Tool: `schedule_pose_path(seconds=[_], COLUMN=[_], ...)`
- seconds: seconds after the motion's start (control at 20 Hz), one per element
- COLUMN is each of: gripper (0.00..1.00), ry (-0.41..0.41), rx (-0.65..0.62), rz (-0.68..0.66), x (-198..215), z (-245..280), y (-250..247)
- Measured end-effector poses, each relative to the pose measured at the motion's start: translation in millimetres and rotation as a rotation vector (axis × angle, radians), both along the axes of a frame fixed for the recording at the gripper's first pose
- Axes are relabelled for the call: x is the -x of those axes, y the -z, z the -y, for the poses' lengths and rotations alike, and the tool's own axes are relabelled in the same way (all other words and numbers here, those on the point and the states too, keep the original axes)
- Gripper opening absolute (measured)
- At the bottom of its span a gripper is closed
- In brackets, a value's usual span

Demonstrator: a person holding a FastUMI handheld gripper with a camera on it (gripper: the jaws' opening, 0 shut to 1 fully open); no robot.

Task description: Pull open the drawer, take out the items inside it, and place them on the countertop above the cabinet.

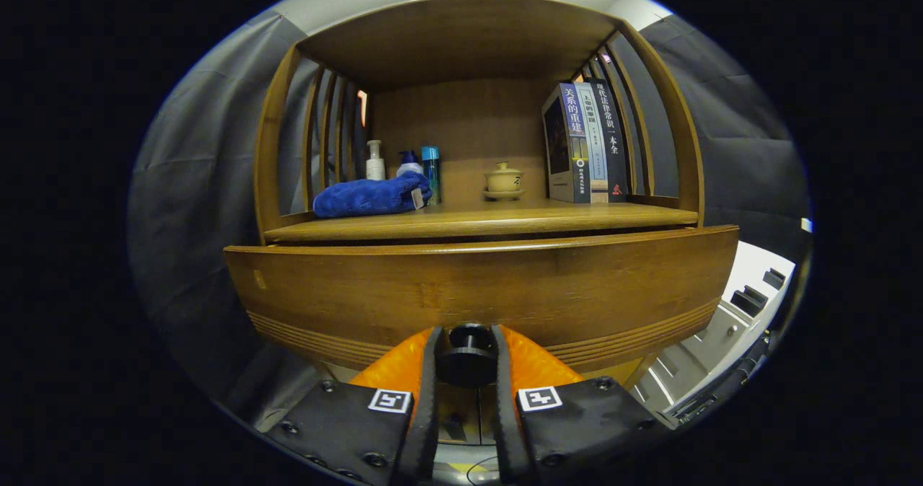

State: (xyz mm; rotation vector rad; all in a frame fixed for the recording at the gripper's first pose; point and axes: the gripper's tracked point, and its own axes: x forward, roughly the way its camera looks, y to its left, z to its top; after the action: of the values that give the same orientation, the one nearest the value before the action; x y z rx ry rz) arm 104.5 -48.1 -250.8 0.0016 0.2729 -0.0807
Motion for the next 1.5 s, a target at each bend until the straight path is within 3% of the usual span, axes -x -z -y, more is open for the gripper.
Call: schedule_pose_path(seconds=[0.65,1.0,1.3,1.5], gripper=[0.4,0.4,0.56,0.96], ry=[-0.051,-0.071,-0.087,-0.109], rx=[0.001,0.024,0.021,0.009], rz=[-0.099,-0.105,-0.128,-0.062], x=[87.3,102.7,107.7,111.6], z=[-19.6,-23.5,-27.5,-33.2], y=[0.2,-1.1,6.5,-16.6])
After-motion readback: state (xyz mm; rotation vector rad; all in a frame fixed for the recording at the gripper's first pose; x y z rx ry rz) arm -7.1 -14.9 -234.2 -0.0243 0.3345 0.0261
